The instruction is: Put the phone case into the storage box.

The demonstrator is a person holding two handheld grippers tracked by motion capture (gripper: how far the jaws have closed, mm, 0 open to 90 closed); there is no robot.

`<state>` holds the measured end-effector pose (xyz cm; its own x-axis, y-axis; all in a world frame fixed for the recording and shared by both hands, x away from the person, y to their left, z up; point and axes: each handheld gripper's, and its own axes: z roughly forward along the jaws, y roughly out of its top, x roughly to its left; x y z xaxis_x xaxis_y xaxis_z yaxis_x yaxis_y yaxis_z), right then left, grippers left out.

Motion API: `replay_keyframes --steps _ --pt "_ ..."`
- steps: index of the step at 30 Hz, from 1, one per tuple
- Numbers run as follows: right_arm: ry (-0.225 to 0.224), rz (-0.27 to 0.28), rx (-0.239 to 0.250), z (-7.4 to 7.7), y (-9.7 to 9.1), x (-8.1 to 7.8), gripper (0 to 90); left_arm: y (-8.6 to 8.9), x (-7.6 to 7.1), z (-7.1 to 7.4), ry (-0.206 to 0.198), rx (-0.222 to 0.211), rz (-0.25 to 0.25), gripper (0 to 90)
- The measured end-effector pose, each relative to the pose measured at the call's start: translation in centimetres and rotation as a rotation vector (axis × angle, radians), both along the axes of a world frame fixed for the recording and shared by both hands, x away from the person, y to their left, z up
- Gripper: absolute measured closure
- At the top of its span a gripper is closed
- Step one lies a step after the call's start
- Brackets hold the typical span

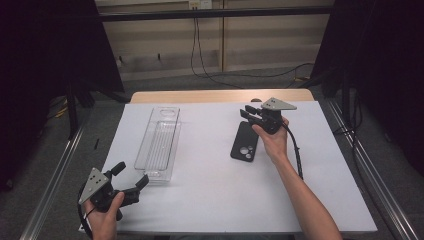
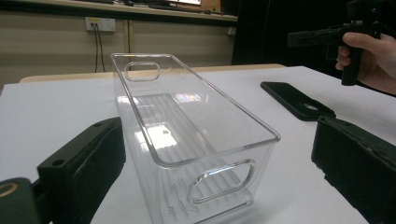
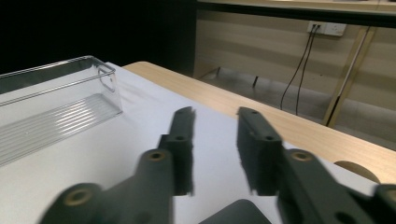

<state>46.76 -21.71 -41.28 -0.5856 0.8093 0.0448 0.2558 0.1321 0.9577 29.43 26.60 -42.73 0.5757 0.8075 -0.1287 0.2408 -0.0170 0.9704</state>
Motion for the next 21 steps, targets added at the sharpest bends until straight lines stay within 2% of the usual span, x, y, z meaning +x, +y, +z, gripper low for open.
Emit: replay_keyframes --steps 2,5,7,8,10,14,15,18,21 --pt "0.012 -0.003 -0.005 0.0 -0.1 0.1 82.1 0.0 0.0 0.0 -0.001 0.004 0.000 3.1" --pt "0.047 0.018 0.017 0.1 -0.1 0.4 89.9 0.1 0.1 -0.1 0.003 0.009 0.000 3.1" --pt "0.054 0.018 0.002 0.2 -0.1 0.5 90.0 0.0 0.1 0.0 0.001 0.008 -0.001 3.1" --pt "0.081 0.035 -0.007 0.5 0.0 0.8 90.0 0.0 0.0 0.0 -0.001 0.007 0.000 3.1" --pt "0.094 0.038 -0.009 0.6 0.1 0.9 90.0 0.0 0.0 0.0 0.000 0.008 0.000 3.1" --pt "0.162 0.068 -0.040 0.9 0.6 1.5 90.0 0.0 0.0 0.0 0.001 -0.002 0.005 3.1" --pt "0.162 0.068 -0.040 0.9 0.6 1.5 90.0 0.0 0.0 0.0 -0.001 -0.003 0.005 3.1" --pt "0.237 0.086 -0.059 1.2 0.9 2.1 90.0 0.0 0.0 0.0 -0.003 0.008 0.008 3.2" --pt "0.280 0.100 -0.087 1.4 1.1 2.6 90.0 0.0 0.0 0.0 -0.003 0.013 0.004 3.2"
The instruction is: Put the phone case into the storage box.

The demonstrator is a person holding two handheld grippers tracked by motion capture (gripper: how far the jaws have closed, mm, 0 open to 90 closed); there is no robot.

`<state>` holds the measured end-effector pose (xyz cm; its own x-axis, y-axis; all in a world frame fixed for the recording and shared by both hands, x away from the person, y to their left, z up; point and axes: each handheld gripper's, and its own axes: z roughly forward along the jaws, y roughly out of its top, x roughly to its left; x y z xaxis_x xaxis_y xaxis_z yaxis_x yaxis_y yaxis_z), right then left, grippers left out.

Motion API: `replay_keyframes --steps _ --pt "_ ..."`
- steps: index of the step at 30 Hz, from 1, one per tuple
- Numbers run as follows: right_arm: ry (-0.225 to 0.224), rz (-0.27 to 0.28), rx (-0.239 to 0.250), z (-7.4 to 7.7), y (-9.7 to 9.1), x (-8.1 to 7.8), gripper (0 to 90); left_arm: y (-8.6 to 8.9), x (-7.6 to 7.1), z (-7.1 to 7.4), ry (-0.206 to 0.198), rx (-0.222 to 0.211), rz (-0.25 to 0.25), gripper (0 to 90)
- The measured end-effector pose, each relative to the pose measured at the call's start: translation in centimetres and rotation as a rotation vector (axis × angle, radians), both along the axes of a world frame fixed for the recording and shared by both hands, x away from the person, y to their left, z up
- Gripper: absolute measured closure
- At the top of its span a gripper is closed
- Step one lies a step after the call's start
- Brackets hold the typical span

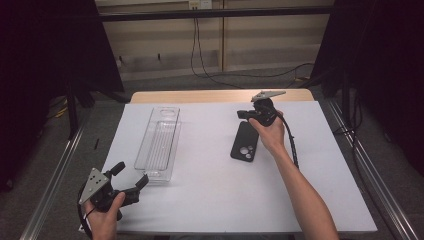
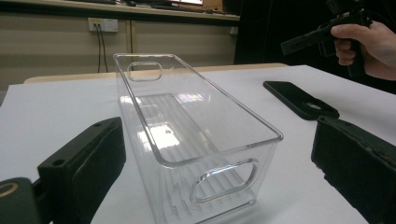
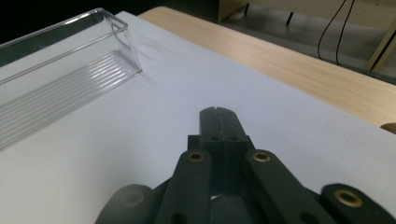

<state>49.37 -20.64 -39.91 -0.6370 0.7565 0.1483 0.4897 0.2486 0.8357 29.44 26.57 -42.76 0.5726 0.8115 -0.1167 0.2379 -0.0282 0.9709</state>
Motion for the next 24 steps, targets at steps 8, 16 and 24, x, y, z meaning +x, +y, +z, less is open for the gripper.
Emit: replay_keyframes --steps 8,16,24 --pt "0.126 0.026 -0.074 0.2 0.5 1.5 90.0 0.1 0.0 0.0 0.003 0.003 -0.002 3.2" --pt "0.242 0.042 -0.169 0.1 1.1 3.0 90.0 0.1 -0.1 -0.1 0.006 0.010 0.003 3.2" --pt "0.339 0.048 -0.263 -0.7 2.2 4.6 90.0 0.2 -0.1 0.0 0.004 0.020 0.001 3.2"
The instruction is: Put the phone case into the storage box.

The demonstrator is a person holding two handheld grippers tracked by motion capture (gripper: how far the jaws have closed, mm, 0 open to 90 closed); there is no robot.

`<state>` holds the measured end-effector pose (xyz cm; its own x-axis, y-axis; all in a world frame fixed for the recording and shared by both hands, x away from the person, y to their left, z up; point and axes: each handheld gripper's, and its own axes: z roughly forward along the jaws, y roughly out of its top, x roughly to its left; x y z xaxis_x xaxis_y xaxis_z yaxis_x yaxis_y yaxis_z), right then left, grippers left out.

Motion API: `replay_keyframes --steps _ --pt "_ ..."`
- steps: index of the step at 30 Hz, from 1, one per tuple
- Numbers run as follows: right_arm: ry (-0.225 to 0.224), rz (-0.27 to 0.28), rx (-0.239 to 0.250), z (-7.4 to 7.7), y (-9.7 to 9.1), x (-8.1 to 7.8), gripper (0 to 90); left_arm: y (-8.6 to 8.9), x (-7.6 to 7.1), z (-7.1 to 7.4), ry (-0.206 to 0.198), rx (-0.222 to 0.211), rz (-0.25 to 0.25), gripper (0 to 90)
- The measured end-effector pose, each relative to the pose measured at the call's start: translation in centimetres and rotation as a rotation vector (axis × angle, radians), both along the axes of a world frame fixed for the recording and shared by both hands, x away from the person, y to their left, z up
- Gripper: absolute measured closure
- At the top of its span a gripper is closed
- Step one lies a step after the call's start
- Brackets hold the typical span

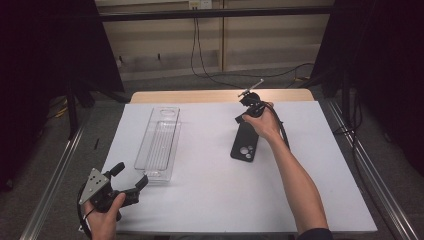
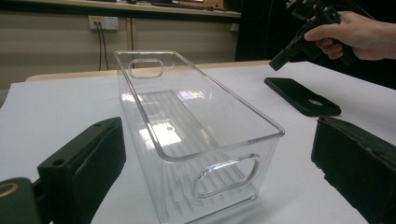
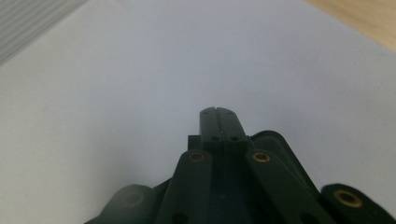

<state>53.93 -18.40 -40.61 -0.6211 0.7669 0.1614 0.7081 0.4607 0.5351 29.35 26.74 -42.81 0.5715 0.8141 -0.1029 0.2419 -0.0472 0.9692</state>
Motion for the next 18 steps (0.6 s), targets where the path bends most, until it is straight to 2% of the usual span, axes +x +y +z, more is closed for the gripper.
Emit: replay_keyframes --steps 1,2,5,8,10,18 --pt "0.000 0.000 0.000 0.0 0.0 0.0 90.0 0.0 0.0 0.0 0.000 0.002 0.001 3.2" --pt "0.026 0.005 -0.025 -0.3 0.2 0.4 90.0 0.0 0.0 0.0 0.001 -0.003 0.002 3.2" --pt "0.050 0.014 -0.048 -0.8 0.5 1.1 90.0 0.1 0.0 0.0 0.002 -0.006 0.001 3.2" --pt "0.062 0.016 -0.046 -1.0 0.6 1.4 90.0 0.1 0.0 0.0 0.000 -0.009 0.001 3.2" --pt "0.083 0.015 -0.067 -1.5 0.9 1.7 90.0 0.1 0.0 0.0 0.002 -0.009 0.000 3.2" --pt "0.094 0.017 -0.065 -2.6 0.6 2.1 90.0 0.1 0.0 0.0 0.004 -0.008 -0.002 3.2"
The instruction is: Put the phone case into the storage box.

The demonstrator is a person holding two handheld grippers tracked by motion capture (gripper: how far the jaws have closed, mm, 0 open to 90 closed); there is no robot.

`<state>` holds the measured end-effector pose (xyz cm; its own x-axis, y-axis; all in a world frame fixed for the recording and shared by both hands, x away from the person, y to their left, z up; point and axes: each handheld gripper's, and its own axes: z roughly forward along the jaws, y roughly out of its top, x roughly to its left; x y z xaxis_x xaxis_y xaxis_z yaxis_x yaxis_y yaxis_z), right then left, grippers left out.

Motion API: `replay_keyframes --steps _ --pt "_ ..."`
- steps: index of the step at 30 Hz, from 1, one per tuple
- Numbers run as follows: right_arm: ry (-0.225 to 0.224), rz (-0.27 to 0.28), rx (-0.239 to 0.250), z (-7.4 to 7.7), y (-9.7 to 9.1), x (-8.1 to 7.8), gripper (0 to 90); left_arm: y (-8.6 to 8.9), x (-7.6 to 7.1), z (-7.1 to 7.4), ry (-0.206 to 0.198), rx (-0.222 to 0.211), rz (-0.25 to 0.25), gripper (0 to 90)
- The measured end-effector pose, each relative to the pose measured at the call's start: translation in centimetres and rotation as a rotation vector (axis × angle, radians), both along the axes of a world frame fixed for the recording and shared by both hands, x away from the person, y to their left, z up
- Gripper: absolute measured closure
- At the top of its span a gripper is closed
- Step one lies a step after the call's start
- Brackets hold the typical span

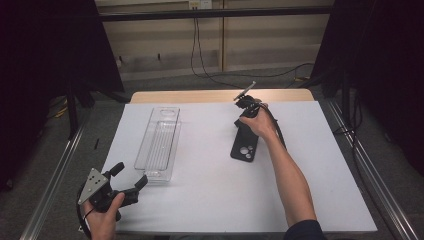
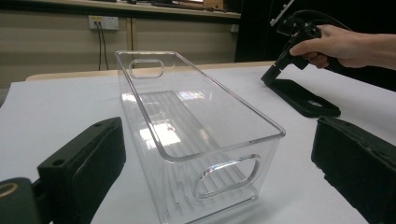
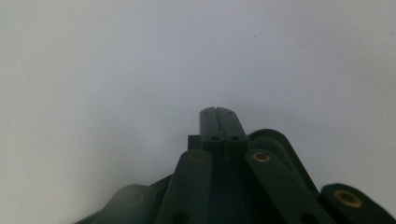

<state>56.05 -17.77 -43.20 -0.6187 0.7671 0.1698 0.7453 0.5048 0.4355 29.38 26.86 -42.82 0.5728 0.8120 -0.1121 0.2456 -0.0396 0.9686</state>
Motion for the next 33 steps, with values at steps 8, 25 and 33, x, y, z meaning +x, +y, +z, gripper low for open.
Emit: replay_keyframes --steps 8,25,33 --pt "0.006 -0.001 0.001 -0.7 0.1 0.0 90.0 0.1 -0.1 0.0 -0.002 -0.007 0.003 3.2" --pt "-0.015 -0.031 -0.005 -0.7 -2.4 -1.7 90.0 0.0 -0.1 0.1 -0.002 -0.002 0.003 3.2" --pt "-0.029 -0.031 -0.005 -0.8 -3.2 -2.8 90.0 0.0 -0.1 0.0 0.003 -0.001 -0.001 3.2"
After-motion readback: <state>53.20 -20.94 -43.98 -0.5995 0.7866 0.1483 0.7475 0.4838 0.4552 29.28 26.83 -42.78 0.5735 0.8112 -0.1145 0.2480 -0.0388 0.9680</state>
